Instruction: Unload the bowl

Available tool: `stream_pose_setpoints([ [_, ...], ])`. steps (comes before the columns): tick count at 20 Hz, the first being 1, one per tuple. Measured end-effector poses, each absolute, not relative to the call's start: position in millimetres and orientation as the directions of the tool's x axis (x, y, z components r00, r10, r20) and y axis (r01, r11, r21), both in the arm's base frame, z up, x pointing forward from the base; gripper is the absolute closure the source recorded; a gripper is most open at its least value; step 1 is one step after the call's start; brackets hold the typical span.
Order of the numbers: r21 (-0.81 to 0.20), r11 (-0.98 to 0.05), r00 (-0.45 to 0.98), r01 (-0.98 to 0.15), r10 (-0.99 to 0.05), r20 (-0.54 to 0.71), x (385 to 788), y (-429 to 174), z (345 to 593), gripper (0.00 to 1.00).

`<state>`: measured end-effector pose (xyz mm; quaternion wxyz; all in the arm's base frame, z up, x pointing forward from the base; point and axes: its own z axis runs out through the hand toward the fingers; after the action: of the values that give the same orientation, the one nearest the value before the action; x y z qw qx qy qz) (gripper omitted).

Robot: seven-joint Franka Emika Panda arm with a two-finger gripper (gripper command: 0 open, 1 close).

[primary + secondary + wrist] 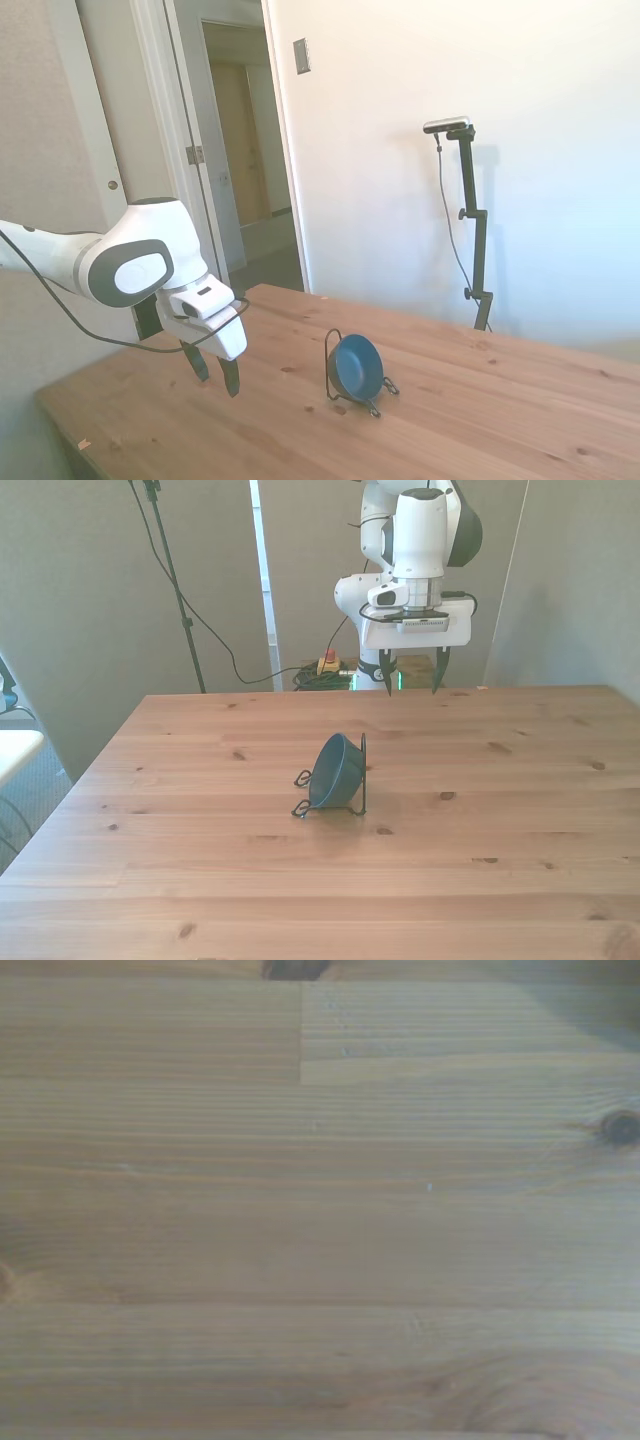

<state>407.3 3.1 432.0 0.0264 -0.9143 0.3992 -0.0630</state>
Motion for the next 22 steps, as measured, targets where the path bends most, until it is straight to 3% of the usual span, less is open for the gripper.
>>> stream_pose_setpoints([
  [8,-0.129,-0.720,0.716,-0.682,-0.693,0.082,409.0,-10.5,435.9,0.00],
  [18,-0.249,-0.720,0.707,-0.648,-0.690,0.156,411.4,-100.5,474.0,0.00],
  [22,-0.296,-0.756,0.740,-0.583,-0.645,0.189,439.7,-112.7,464.7,0.00],
])
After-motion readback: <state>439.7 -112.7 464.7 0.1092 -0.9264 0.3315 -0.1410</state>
